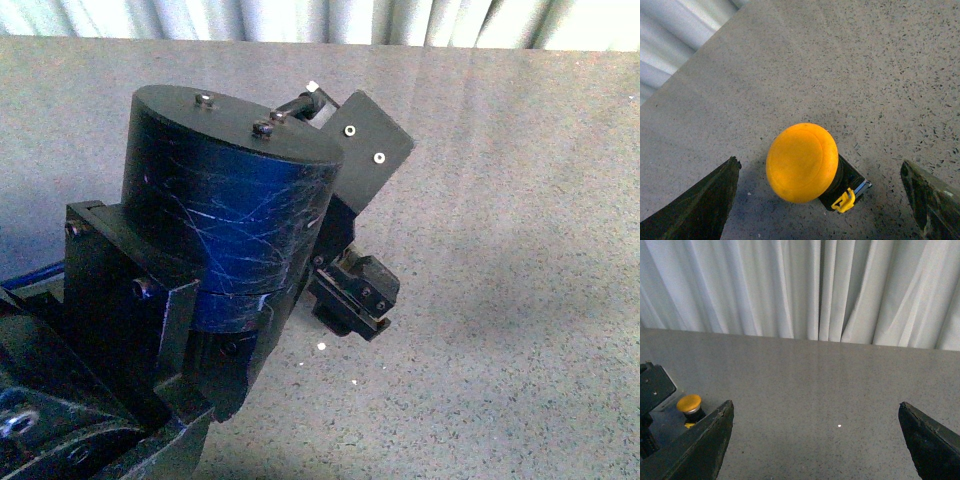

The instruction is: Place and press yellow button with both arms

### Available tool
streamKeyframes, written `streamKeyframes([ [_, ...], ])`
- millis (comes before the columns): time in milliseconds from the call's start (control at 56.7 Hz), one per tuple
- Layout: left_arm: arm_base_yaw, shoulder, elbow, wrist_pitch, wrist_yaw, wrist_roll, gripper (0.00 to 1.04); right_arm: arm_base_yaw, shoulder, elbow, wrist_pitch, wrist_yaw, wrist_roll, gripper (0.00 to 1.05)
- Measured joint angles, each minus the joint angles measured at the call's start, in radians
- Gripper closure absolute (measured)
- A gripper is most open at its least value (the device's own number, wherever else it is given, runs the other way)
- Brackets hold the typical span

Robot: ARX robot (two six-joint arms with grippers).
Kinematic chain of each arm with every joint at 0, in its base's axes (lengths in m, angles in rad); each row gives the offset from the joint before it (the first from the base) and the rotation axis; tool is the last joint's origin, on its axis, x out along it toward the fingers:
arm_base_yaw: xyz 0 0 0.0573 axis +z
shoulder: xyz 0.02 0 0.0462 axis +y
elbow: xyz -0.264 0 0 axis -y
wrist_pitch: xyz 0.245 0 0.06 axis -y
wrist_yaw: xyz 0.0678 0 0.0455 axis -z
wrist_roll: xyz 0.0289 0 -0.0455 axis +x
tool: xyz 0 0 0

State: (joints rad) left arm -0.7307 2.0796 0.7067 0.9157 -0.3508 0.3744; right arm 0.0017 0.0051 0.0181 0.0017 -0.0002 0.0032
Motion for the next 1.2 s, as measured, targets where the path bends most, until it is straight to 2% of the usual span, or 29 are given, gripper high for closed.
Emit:
streamKeyframes([
  [353,0.046,-0.375,-0.272,-0.061,0.04,-0.165,0.09,0.0,0.0,0.0,0.0,0.0,0.0,0.09],
  [635,0.193,-0.88,-0.471,-0.328,0.166,-0.379,0.09,0.0,0.0,0.0,0.0,0.0,0.0,0.09],
  [652,0.203,-0.908,-0.497,-0.294,0.118,-0.381,0.12,0.0,0.0,0.0,0.0,0.0,0.0,0.09],
  [688,0.241,-0.958,-0.562,-0.13,0.006,-0.378,0.21,0.0,0.0,0.0,0.0,-0.002,0.0,0.09],
  [723,0.305,-1.037,-0.622,-0.057,-0.007,-0.379,0.3,0.0,0.0,0.0,0.0,0.0,0.0,0.09],
  [776,0.398,-1.167,-0.661,-0.106,0.047,-0.379,0.41,0.0,0.0,0.0,0.0,0.001,0.0,0.09],
  [882,0.526,-1.379,-0.694,-0.274,0.175,-0.379,0.59,0.001,0.005,0.003,-0.007,0.007,0.002,0.09],
  [970,0.583,-1.498,-0.695,-0.359,0.203,-0.379,0.73,0.02,0.159,0.111,-0.249,0.086,0.01,0.09],
  [1023,0.601,-1.546,-0.695,-0.392,0.223,-0.379,0.82,0.012,0.291,0.172,-0.309,0.085,-0.001,0.09],
  [1093,0.619,-1.588,-0.695,-0.43,0.256,-0.379,0.93,0.0,0.418,0.225,-0.264,0.077,-0.021,0.09],
  [1128,0.673,-1.621,-0.695,-0.464,0.329,-0.378,1.02,-0.004,0.514,0.27,-0.195,0.076,-0.043,0.09],
  [1199,0.72,-1.664,-0.695,-0.506,0.339,-0.378,1.03,0.01,0.668,0.343,-0.088,0.062,-0.058,0.09],
])
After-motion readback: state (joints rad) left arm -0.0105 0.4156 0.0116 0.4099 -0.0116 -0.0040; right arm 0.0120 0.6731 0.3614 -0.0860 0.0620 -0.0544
